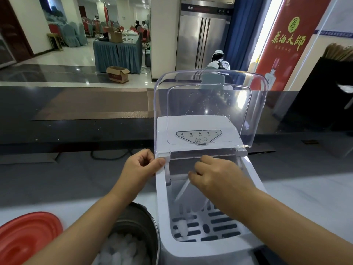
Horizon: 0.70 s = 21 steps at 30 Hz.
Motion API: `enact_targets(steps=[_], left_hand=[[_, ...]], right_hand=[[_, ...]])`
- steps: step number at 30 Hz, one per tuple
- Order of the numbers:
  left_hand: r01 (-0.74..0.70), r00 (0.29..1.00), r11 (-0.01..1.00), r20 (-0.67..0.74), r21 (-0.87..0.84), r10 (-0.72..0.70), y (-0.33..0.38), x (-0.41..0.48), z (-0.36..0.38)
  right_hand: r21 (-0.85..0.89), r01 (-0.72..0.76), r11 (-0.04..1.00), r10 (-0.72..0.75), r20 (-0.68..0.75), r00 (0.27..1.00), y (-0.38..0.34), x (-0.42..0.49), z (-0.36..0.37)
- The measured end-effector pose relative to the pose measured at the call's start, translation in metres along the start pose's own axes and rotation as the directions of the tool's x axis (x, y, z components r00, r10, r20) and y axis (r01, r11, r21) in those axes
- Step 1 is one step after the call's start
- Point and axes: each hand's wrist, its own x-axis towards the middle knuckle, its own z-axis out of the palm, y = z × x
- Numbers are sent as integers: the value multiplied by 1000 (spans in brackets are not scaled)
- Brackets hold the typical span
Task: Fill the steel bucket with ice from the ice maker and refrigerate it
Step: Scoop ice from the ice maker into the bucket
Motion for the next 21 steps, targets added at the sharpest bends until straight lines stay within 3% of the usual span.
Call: enact_targets(steps=[5, 12, 18, 21], left_hand=[[-1, 1000, 1000, 1, -29, 1, 1, 0, 1], [7, 1000, 999, -8, -34, -8, 4, -3, 2], [13, 1000, 999, -7, -34, -13, 8, -4, 3], [21, 1000, 999, -1, -38, -22, 8, -5, 3]], right_hand=[[-39, 105, 994, -108, -90, 990, -13, 3, 4], [-62, 59, 996, -66, -126, 990, -6, 2, 4], [33, 158, 987, -153, -114, 982, -15, 1, 7], [8, 113, 994, -111, -102, 989, -4, 1, 1]])
